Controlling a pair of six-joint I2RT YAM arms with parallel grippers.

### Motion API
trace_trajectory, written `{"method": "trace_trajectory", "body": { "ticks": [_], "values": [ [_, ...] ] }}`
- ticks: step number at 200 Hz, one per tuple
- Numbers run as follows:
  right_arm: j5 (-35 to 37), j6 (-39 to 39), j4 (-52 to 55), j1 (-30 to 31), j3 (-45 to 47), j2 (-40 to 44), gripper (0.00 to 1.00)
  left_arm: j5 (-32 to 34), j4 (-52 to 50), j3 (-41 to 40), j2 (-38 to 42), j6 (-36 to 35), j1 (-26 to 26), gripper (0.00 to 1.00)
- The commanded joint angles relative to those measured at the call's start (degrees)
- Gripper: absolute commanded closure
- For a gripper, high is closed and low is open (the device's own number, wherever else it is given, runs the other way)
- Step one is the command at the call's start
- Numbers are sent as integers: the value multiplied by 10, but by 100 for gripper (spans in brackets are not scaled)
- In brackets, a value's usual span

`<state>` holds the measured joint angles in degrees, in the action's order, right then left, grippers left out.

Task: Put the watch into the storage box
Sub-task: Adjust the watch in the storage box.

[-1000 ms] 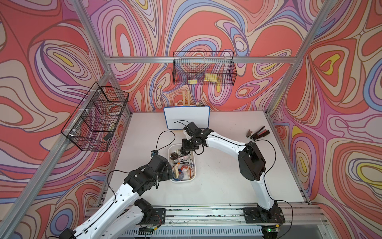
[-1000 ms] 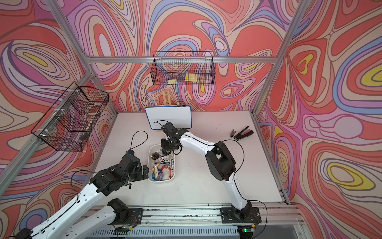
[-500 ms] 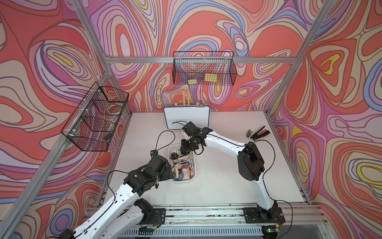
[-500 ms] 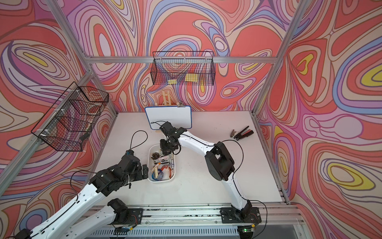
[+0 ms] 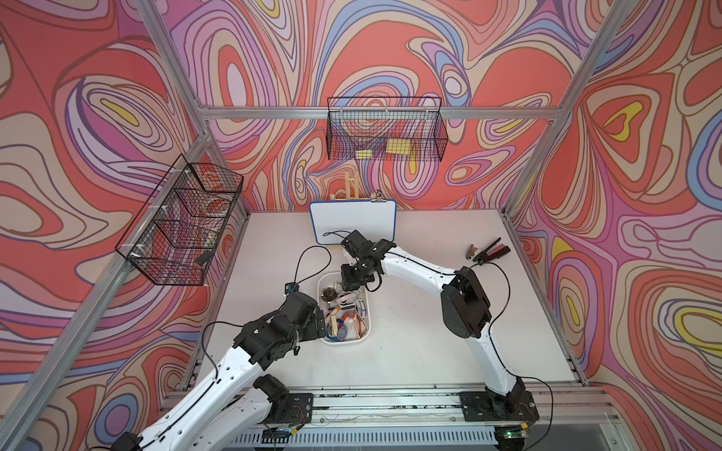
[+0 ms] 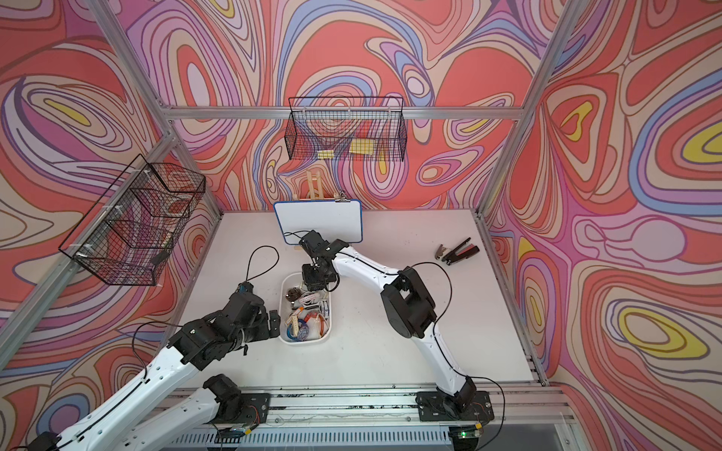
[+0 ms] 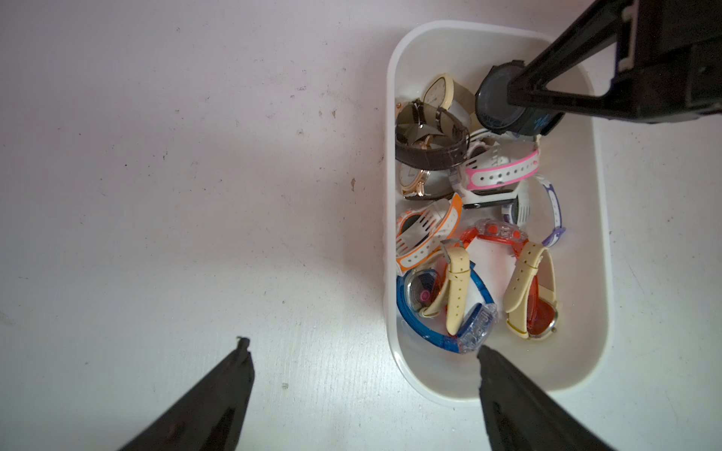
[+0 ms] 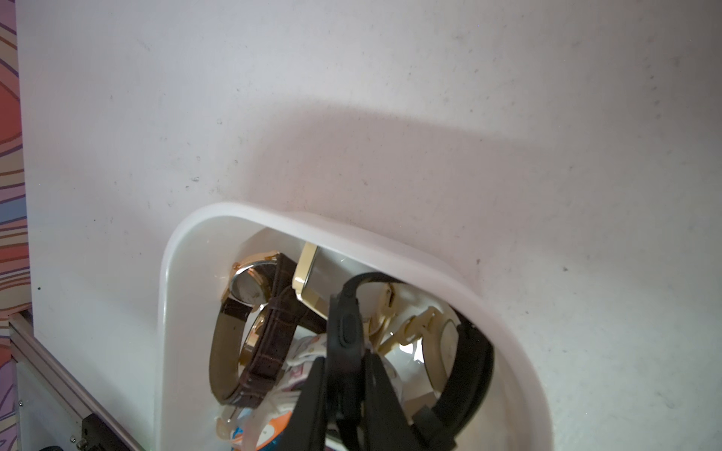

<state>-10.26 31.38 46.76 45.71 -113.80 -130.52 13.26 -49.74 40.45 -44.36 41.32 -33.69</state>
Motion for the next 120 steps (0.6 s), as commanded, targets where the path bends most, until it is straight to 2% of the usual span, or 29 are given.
{"method": "trace_trajectory", "body": {
  "ticks": [1,93,120],
  "values": [
    [22,18,-21,3,1,4,95,6,-5,14,1,-12,4,5],
    [56,56,-62,5,-2,-6,97,-2,0,10,10,-15,4,5],
    [62,66,-81,6,14,-5,92,-4,2,8,11,-15,4,5]
  ]
}}
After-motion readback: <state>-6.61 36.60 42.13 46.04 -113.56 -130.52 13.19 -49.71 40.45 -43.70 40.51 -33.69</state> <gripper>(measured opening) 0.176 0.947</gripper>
